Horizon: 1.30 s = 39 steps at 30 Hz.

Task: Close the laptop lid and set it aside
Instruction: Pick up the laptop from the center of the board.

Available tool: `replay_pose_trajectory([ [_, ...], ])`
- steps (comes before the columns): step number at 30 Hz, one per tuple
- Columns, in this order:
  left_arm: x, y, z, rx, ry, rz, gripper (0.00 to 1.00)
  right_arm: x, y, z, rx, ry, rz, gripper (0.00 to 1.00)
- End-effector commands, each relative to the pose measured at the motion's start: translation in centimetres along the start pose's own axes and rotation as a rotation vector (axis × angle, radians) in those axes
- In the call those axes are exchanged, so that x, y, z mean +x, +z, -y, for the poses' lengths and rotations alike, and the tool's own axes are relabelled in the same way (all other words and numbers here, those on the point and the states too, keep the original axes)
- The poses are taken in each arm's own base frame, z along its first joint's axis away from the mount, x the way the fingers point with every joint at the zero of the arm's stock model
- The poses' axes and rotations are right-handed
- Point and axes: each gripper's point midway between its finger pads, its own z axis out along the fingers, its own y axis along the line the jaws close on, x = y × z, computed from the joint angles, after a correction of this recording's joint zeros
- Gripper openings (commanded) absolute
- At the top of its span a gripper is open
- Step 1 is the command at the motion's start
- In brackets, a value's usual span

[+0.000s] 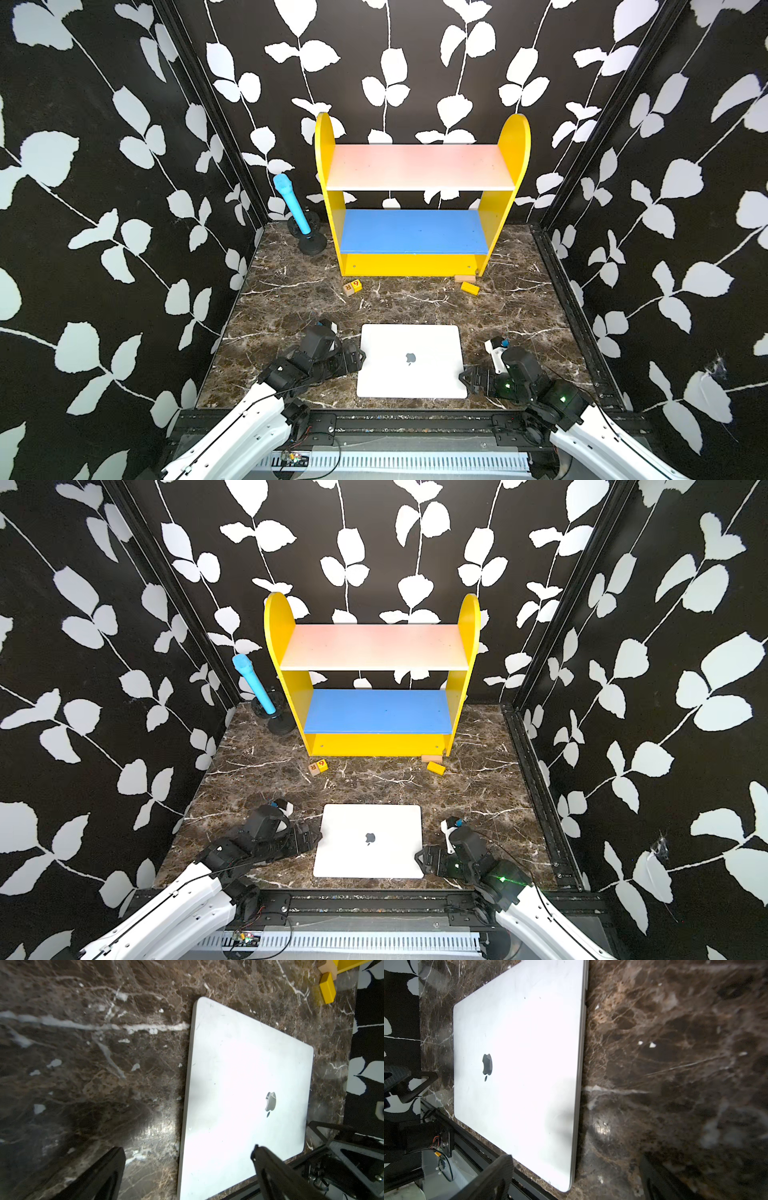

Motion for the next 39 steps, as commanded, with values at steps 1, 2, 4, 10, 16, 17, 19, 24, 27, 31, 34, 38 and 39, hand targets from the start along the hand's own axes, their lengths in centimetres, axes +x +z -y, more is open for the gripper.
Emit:
replay_pose_trajectory([
  [1, 1.4, 0.4, -0.7, -0.024, 0.011, -0.048, 0.97, 1.1, 0.6, 0.7, 0.007, 0.034, -0.046, 0.96],
  [2, 1.6, 0.5, -0.6, -0.022, 0.014, -0.056, 0.97, 1.1, 0.7, 0.7, 0.006, 0.036, -0.047, 0.95],
  [4, 2.1, 0.7, -0.5, -0.02, 0.025, -0.073, 0.96, 1.1, 0.8, 0.7, 0.008, 0.038, -0.05, 0.95],
  [10, 3.6, 1.3, -0.4, -0.026, 0.062, -0.134, 0.94, 1.0, 1.2, 0.7, 0.009, 0.04, -0.055, 0.95],
  [16, 4.9, 2.0, -0.2, -0.017, 0.088, -0.19, 0.91, 1.1, 1.6, 0.8, 0.008, 0.044, -0.063, 0.94],
  [17, 5.0, 2.1, -0.2, -0.017, 0.093, -0.199, 0.9, 1.1, 1.7, 0.8, 0.007, 0.044, -0.064, 0.94],
  [19, 5.2, 2.2, -0.1, -0.012, 0.098, -0.208, 0.89, 1.1, 1.8, 0.8, 0.008, 0.045, -0.066, 0.94],
  [24, 5.5, 2.8, 0.5, 0.028, 0.096, -0.222, 0.86, 1.0, 2.0, 0.8, 0.003, 0.049, -0.062, 0.93],
  [27, 5.9, 3.2, 0.4, 0.03, 0.1, -0.242, 0.83, 1.0, 2.3, 0.8, -0.005, 0.056, -0.057, 0.92],
  [31, 6.2, 3.4, 0.2, 0.021, 0.109, -0.259, 0.82, 0.9, 2.5, 0.8, -0.006, 0.059, -0.06, 0.91],
  [34, 6.2, 3.6, 0.3, 0.036, 0.106, -0.258, 0.8, 0.9, 2.7, 0.7, -0.01, 0.06, -0.065, 0.91],
  [38, 6.3, 3.8, 0.4, 0.043, 0.104, -0.261, 0.79, 0.7, 2.9, 0.4, -0.02, 0.061, -0.063, 0.9],
  [39, 6.3, 3.9, 0.5, 0.048, 0.102, -0.262, 0.78, 0.6, 2.9, 0.2, -0.029, 0.062, -0.062, 0.89],
])
